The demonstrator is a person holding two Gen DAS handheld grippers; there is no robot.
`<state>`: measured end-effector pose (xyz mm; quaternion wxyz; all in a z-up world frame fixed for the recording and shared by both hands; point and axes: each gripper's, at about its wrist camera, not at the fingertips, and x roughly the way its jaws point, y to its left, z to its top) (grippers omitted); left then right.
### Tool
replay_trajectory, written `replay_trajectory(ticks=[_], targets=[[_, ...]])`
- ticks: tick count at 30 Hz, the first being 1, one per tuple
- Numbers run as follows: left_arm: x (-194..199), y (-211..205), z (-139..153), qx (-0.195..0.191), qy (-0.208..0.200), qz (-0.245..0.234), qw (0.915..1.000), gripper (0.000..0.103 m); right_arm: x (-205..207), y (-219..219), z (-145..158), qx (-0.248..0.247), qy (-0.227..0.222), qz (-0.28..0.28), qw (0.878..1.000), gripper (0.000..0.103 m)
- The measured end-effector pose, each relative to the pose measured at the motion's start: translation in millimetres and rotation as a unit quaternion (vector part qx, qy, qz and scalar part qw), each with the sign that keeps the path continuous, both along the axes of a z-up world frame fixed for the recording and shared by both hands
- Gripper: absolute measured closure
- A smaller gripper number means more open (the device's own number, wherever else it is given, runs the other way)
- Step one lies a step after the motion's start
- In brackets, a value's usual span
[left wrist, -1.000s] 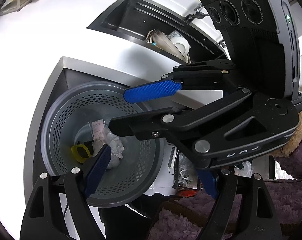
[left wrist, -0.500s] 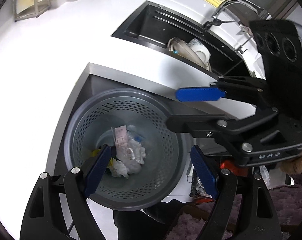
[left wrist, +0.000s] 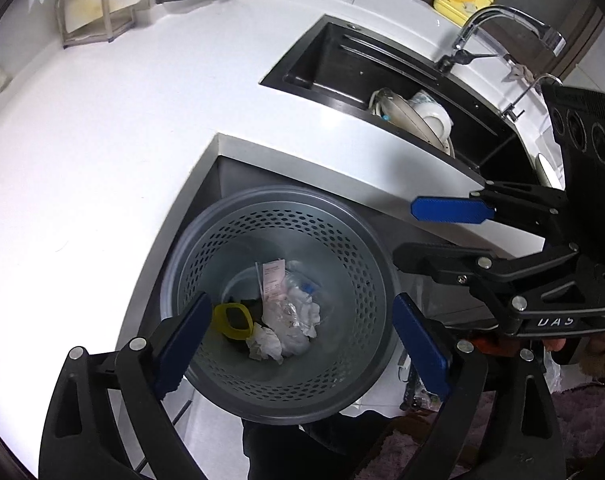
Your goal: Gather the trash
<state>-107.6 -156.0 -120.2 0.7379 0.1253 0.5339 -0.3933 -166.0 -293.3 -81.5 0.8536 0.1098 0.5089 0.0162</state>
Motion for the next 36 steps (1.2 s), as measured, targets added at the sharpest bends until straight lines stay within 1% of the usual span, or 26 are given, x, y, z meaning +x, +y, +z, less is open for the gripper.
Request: replay_trajectory(ticks=[5, 11, 16, 20, 22, 29, 30, 31, 33, 36], targets=[[-2.4, 2.3, 2.1, 0.008, -0.013, 0.013, 0.9998, 0.012, -9.2, -0.4, -3.0, -0.001, 0.004, -0.004, 1.0, 0.052], [-5.4, 5.8, 5.1, 0.022, -0.033, 0.029, 0.9988, 0.011, -16.6, -0.9, -0.8, -0.004, -0.001, -0.007, 1.0, 0.05], [-8.6, 9.0, 7.5, 0.019, -0.033, 0.039, 0.9985, 0.01, -22.7, -0.9, 0.8, -0.004, -0.003, -0.008, 1.0, 0.049], [-12.5, 10.0, 12.2, 0.023, -0.05, 0.045, 0.9975, 0.01, -27.7, 0.0, 0.3, -0.002, -0.002, -0.008, 1.0, 0.047], [-15.0, 12.1, 15.0, 0.029, -0.062, 0.051, 0.9963, 0.01, -29.1, 0.2, 1.0, -0.003, -0.003, -0.007, 1.0, 0.047], [-20.1, 21.3, 25.0, 0.034, -0.085, 0.069, 0.9934, 0.01, -39.0, 3.0, 3.9, -0.01, -0.006, -0.006, 1.0, 0.044], [-20.0, 22.1, 26.5, 0.035, -0.088, 0.071, 0.993, 0.009, -40.1, 3.9, 4.0, -0.01, -0.006, -0.004, 1.0, 0.044], [-20.4, 22.9, 28.0, 0.037, -0.094, 0.074, 0.9921, 0.007, -41.0, 4.9, 4.3, -0.01, -0.006, -0.003, 1.0, 0.044], [-21.5, 24.3, 31.3, 0.044, -0.106, 0.083, 0.99, 0.007, -41.6, 6.6, 4.5, -0.012, -0.007, 0.0, 1.0, 0.044], [-21.5, 26.7, 32.6, 0.05, -0.11, 0.089, 0.9886, 0.007, -41.1, 10.5, 4.2, -0.014, -0.005, 0.005, 1.0, 0.044]])
